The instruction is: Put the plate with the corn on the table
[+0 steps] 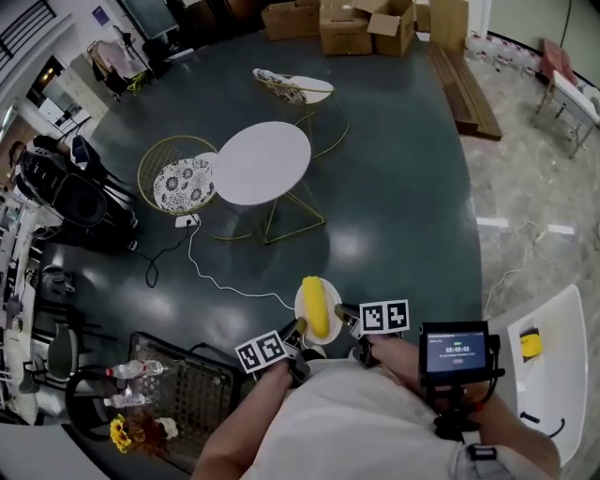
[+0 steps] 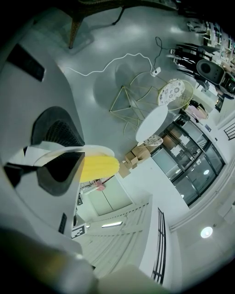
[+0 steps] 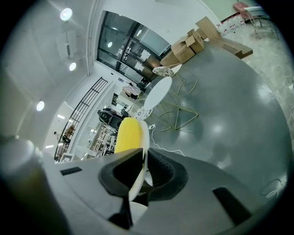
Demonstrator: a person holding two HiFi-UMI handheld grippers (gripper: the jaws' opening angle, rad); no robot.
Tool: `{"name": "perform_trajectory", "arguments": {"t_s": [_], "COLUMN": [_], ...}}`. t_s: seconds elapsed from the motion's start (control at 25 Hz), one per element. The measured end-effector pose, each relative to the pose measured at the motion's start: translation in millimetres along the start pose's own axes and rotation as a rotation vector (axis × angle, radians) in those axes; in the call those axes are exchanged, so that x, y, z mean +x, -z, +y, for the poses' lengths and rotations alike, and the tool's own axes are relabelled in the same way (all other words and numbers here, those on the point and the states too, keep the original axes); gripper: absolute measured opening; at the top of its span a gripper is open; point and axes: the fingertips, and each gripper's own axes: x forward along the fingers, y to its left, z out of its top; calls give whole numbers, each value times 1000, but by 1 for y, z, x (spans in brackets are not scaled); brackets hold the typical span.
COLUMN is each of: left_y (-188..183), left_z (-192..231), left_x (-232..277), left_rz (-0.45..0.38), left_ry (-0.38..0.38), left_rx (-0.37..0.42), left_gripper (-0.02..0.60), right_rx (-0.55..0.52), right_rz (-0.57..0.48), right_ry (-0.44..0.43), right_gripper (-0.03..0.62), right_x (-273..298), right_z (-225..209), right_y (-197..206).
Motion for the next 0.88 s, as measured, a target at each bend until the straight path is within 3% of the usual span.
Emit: {"name": "perform_trajectory", "arguments": {"t_s": [0.28,0.88], "left_y": [-18,-7], "left_z": [8,-2], "left_x": [3,1], "left_rz": [-22,-15], "left_ry": [-10,0], "left_rx": [-9,-7], "left_gripper": [46,46], "right_rx": [-23,1], "right_rz": [16,11], "right_ry": [-13,-7], "right_gripper": [43,43], "right_x": [17,3], "right_z": [5,2], "right_y": [-13,-6]}}
